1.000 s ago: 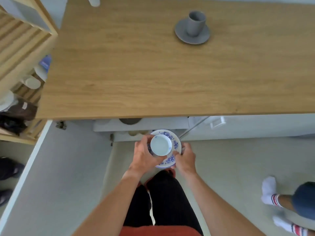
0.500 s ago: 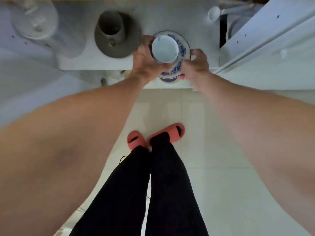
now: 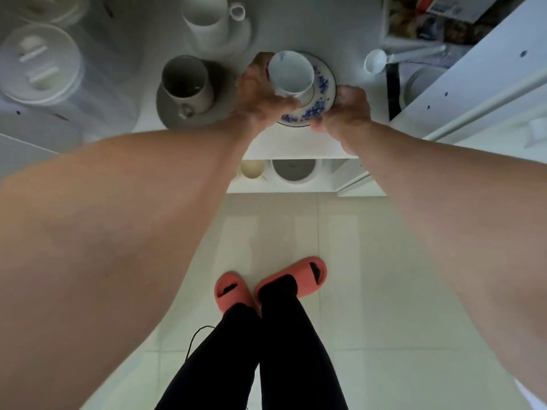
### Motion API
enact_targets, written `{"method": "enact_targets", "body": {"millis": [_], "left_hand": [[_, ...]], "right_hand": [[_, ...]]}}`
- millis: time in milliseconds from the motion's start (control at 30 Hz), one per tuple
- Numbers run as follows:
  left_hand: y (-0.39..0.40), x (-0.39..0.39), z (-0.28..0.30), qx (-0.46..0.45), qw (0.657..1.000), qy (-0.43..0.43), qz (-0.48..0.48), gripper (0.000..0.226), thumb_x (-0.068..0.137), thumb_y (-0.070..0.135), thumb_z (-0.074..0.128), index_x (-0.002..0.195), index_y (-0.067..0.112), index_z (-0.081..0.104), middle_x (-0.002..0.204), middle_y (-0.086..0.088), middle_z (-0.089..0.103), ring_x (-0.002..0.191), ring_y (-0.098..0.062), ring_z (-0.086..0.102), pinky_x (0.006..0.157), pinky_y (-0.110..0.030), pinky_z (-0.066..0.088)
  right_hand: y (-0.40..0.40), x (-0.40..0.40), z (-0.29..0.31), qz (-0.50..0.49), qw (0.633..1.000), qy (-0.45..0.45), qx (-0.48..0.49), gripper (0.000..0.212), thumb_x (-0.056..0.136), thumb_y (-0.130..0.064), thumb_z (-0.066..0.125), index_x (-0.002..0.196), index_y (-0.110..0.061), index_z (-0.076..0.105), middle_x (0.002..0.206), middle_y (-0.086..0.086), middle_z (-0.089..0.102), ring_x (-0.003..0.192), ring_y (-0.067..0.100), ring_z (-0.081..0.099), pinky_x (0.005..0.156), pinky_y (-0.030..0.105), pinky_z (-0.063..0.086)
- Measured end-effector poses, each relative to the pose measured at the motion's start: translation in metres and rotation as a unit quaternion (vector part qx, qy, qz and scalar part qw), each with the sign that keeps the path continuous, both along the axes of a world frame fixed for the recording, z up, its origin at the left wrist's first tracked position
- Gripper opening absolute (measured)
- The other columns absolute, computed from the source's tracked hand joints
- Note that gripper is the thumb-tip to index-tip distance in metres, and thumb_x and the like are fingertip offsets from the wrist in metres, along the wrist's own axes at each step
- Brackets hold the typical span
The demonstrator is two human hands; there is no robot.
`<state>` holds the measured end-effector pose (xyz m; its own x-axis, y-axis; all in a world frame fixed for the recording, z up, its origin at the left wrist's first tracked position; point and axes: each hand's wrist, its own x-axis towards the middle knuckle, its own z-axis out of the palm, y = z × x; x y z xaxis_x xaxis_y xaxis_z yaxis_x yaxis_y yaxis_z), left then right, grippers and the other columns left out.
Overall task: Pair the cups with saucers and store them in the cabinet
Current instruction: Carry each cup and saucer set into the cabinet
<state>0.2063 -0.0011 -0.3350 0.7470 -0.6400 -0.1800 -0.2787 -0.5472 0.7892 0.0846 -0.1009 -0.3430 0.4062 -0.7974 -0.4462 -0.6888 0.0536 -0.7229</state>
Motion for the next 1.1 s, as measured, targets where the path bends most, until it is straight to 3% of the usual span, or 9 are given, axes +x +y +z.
{"method": "enact_targets", "body": {"millis": [133,233,333,400,500,567,833,1000,1100], "left_hand": [[-0.017,0.007,-0.001,0.001,1.0,-0.012,-0.001,0.085,0.046,0.036,0.087,0.124,0.023,0.056,0.115,0.009,0.063,0.107,-0.01,0.059,0.091,-0.024,0.051],[-0.028,0.018,-0.003,0.03,0.999,-0.027,-0.022,0.085,0.056,0.033,0.088,0.13,0.022,0.05,0.119,0.01,0.057,0.107,-0.005,0.052,0.082,-0.009,0.042],[-0.038,0.025,-0.003,0.056,0.995,-0.06,-0.062,0.084,0.062,0.035,0.086,0.135,0.02,0.046,0.13,0.004,0.056,0.118,-0.011,0.052,0.081,-0.008,0.034],[-0.039,0.026,-0.003,0.083,0.991,-0.072,-0.081,0.08,0.07,0.034,0.081,0.138,0.019,0.043,0.137,0.002,0.054,0.125,-0.015,0.05,0.083,-0.01,0.033],[-0.025,0.02,0.0,0.095,0.989,-0.079,-0.085,0.077,0.081,0.028,0.068,0.147,0.014,0.031,0.148,-0.003,0.045,0.137,-0.021,0.041,0.106,-0.017,0.032],[-0.002,0.005,0.009,0.11,0.986,-0.085,-0.088,0.076,0.091,0.027,0.058,0.154,0.013,0.017,0.156,-0.008,0.032,0.143,-0.024,0.03,0.117,-0.026,0.023],[0.105,-0.077,0.114,0.156,0.971,-0.129,-0.127,0.05,0.099,0.019,0.041,0.147,0.007,0.033,0.152,-0.015,0.037,0.142,-0.029,0.031,0.119,-0.042,0.023],[0.151,-0.125,0.196,0.143,0.965,-0.166,-0.144,0.04,0.097,0.021,0.04,0.134,0.007,0.049,0.135,-0.013,0.056,0.126,-0.031,0.05,0.103,-0.048,0.041],[0.164,-0.138,0.247,0.113,0.963,-0.19,-0.151,0.034,0.095,0.017,0.046,0.127,0.013,0.056,0.126,-0.006,0.061,0.12,-0.027,0.053,0.096,-0.044,0.042]], "right_hand": [[-0.015,0.01,-0.006,-0.031,0.999,-0.011,-0.018,0.052,0.064,-0.009,0.087,0.112,-0.011,0.07,0.11,-0.001,0.071,0.101,0.012,0.065,0.082,0.014,0.051],[-0.02,0.018,-0.008,-0.051,0.998,-0.019,-0.024,0.057,0.057,-0.017,0.089,0.11,-0.011,0.068,0.108,0.001,0.071,0.098,0.014,0.067,0.085,0.021,0.057],[-0.041,0.022,-0.036,-0.067,0.996,-0.048,-0.033,0.072,0.029,-0.036,0.08,0.095,-0.014,0.063,0.098,0.009,0.072,0.088,0.026,0.072,0.075,0.039,0.063],[-0.049,0.025,-0.047,-0.075,0.994,-0.067,-0.035,0.055,0.042,-0.03,0.085,0.083,-0.019,0.051,0.096,0.013,0.071,0.083,0.031,0.073,0.071,0.044,0.063],[-0.016,0.016,-0.008,-0.122,0.99,-0.056,-0.034,0.029,0.083,-0.029,0.074,0.096,-0.014,0.052,0.108,0.015,0.068,0.093,0.032,0.072,0.088,0.042,0.059],[0.007,-0.002,0.003,-0.098,0.994,-0.015,-0.04,0.035,0.094,-0.027,0.063,0.119,-0.005,0.053,0.124,0.014,0.062,0.111,0.029,0.064,0.094,0.023,0.047],[0.125,-0.084,0.128,0.152,0.97,0.173,-0.08,0.05,0.101,-0.036,0.046,0.143,-0.011,0.036,0.138,0.015,0.046,0.126,0.035,0.049,0.102,0.05,0.044],[0.174,-0.115,0.224,0.189,0.961,0.175,-0.1,0.056,0.101,-0.033,0.047,0.149,-0.011,0.029,0.154,0.015,0.035,0.136,0.034,0.041,0.11,0.049,0.038],[0.184,-0.12,0.279,0.194,0.957,0.118,-0.182,0.036,0.099,-0.019,0.049,0.134,-0.007,0.048,0.132,0.013,0.054,0.121,0.031,0.053,0.101,0.043,0.045]]}}
